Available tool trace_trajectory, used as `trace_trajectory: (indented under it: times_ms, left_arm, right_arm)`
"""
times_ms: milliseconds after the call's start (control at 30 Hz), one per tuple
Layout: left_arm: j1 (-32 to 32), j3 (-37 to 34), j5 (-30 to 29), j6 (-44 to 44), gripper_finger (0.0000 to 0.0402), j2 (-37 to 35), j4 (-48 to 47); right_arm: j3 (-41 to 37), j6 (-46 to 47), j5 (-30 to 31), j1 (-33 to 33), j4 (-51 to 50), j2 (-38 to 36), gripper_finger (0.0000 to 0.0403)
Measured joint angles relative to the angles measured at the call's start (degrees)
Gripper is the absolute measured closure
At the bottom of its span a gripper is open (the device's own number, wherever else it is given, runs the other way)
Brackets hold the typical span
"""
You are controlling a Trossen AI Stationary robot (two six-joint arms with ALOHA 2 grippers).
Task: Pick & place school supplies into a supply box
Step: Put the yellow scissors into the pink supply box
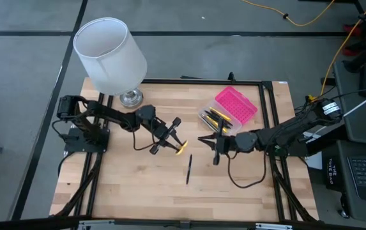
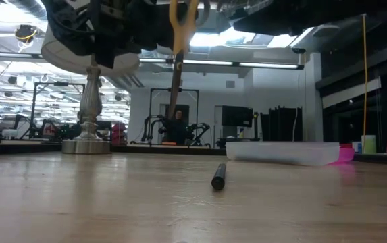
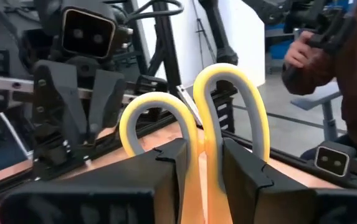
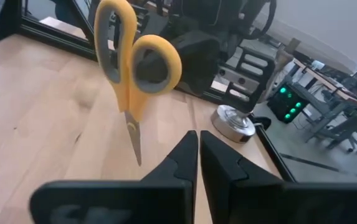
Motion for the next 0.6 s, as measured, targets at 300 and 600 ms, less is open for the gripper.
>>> trace_trajectory:
  times_ms: [300, 600]
  left_arm:
    - [2.19, 0.00, 0.17, -0.40, 0.0335, 0.00, -0.02]
    - [2.42, 0.00, 0.18, 0.02, 0.0335, 0.00, -0.04]
  right_arm:
    - [0.00, -3.63, -0.04, -1.00, -0.08, 0.00, 0.0379]
    - [0.00, -3.68, -0.04, -1.00, -0.02, 0.00, 0.0379]
